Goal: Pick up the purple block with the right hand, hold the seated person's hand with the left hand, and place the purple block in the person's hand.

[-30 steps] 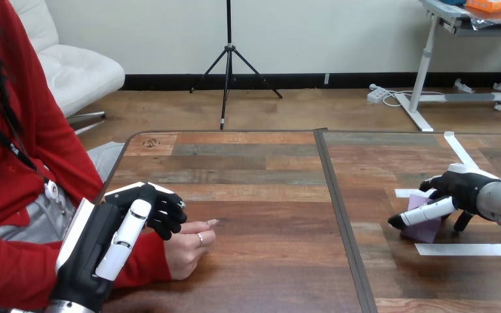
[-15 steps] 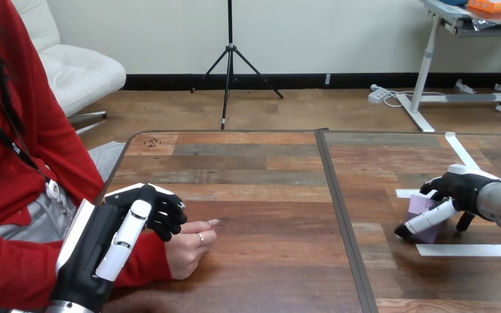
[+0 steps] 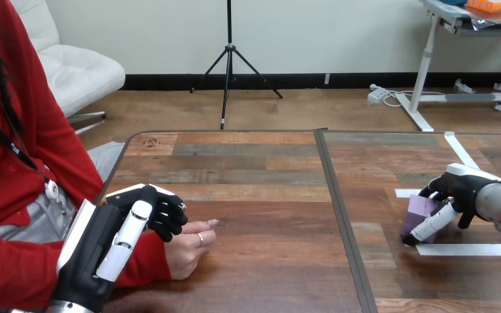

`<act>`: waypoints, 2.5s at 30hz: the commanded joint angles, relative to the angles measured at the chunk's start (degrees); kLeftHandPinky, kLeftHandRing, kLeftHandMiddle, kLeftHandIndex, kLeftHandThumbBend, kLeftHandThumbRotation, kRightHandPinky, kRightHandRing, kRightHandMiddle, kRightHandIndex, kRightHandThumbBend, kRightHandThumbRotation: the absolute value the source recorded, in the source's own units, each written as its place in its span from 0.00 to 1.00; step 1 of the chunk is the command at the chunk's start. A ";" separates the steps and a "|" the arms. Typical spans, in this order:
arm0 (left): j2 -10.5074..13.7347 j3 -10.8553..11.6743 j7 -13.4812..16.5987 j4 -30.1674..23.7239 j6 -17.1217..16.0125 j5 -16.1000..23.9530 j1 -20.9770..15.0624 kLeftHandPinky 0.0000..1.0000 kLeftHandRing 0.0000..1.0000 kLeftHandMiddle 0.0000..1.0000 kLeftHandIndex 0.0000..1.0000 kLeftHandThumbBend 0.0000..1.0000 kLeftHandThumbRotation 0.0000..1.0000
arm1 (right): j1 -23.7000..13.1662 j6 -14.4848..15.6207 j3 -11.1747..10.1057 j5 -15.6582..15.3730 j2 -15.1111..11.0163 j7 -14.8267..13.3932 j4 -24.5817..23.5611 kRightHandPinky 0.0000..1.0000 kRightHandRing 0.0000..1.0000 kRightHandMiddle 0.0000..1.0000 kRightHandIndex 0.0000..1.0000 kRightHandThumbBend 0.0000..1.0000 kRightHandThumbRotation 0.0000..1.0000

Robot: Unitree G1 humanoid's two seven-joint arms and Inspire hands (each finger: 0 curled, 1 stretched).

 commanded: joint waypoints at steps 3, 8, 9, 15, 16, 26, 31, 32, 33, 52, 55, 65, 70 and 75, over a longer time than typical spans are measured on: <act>1.26 0.62 0.00 -2.03 -0.47 -0.53 -2.15 0.42 0.48 0.50 0.49 0.43 1.00 | -0.88 -0.28 0.27 -0.10 -1.12 -1.72 -0.48 0.68 0.77 0.81 0.78 0.99 0.15; 1.29 0.64 -0.06 -2.23 -0.38 -0.62 -2.14 0.42 0.48 0.51 0.49 0.43 1.00 | -0.57 -1.03 0.59 -0.44 -1.18 -2.75 -0.62 0.68 0.76 0.79 0.76 0.97 0.13; 1.28 0.65 -0.09 -2.26 -0.35 -0.68 -2.15 0.42 0.48 0.51 0.49 0.43 1.00 | -0.52 -1.14 0.61 -0.46 -1.18 -2.92 -0.61 0.68 0.76 0.78 0.75 0.95 0.12; 1.34 0.74 0.01 -2.42 -0.26 -0.54 -2.13 0.42 0.48 0.51 0.49 0.43 1.00 | -0.17 -2.11 0.92 -0.82 -1.25 -3.99 -0.76 0.67 0.73 0.75 0.72 0.89 0.09; 1.34 0.76 0.03 -2.43 -0.25 -0.51 -2.13 0.42 0.48 0.51 0.49 0.43 1.00 | -0.13 -2.22 1.00 -0.90 -1.26 -4.16 -0.77 0.66 0.72 0.75 0.71 0.88 0.08; 1.46 0.83 0.02 -2.25 -0.64 -0.42 -2.32 0.42 0.48 0.50 0.49 0.41 1.00 | 0.40 -2.83 0.66 -0.64 -1.02 -5.93 -0.71 0.61 0.66 0.69 0.65 0.79 0.03; 1.55 0.85 0.12 -2.39 -0.49 -0.17 -2.28 0.42 0.48 0.50 0.49 0.41 1.00 | 0.67 -3.13 0.37 -0.34 -0.90 -6.73 -0.71 0.60 0.65 0.68 0.62 0.75 0.01; 1.58 0.86 0.18 -2.46 -0.38 -0.06 -2.24 0.42 0.48 0.50 0.49 0.41 1.00 | 0.75 -3.22 0.27 -0.25 -0.86 -7.02 -0.69 0.59 0.64 0.67 0.61 0.74 0.01; 1.59 0.87 0.22 -2.50 -0.31 -0.01 -2.22 0.43 0.48 0.50 0.49 0.41 1.00 | 0.81 -3.27 0.21 -0.19 -0.84 -7.20 -0.67 0.59 0.65 0.68 0.60 0.74 0.01; 1.96 0.77 0.33 -2.15 -1.04 -0.05 -2.46 0.43 0.48 0.50 0.49 0.40 1.00 | 1.84 -4.63 -0.91 1.31 -0.45 -10.00 -0.55 0.50 0.57 0.59 0.51 0.67 0.00; 2.03 0.69 0.42 -2.48 -0.73 -0.04 -2.34 0.42 0.47 0.50 0.49 0.40 1.00 | 1.98 -4.93 -1.04 1.43 -0.42 -10.36 -0.55 0.48 0.54 0.57 0.51 0.67 0.00; 2.19 0.64 0.43 -2.67 -0.22 0.06 -2.28 0.42 0.48 0.50 0.49 0.40 1.00 | 2.08 -5.30 -1.24 1.44 -0.23 -11.35 -0.51 0.47 0.52 0.55 0.49 0.67 0.00; 2.23 0.68 0.44 -2.56 -0.53 0.11 -2.28 0.42 0.48 0.50 0.50 0.41 1.00 | 2.04 -5.19 -1.02 1.20 -0.16 -11.67 -0.51 0.48 0.54 0.56 0.48 0.67 0.00; 2.16 0.67 0.53 -2.33 -0.77 0.20 -2.45 0.42 0.48 0.50 0.49 0.39 1.00 | 2.07 -5.48 -1.14 1.31 -0.15 -11.94 -0.53 0.47 0.53 0.56 0.48 0.68 0.00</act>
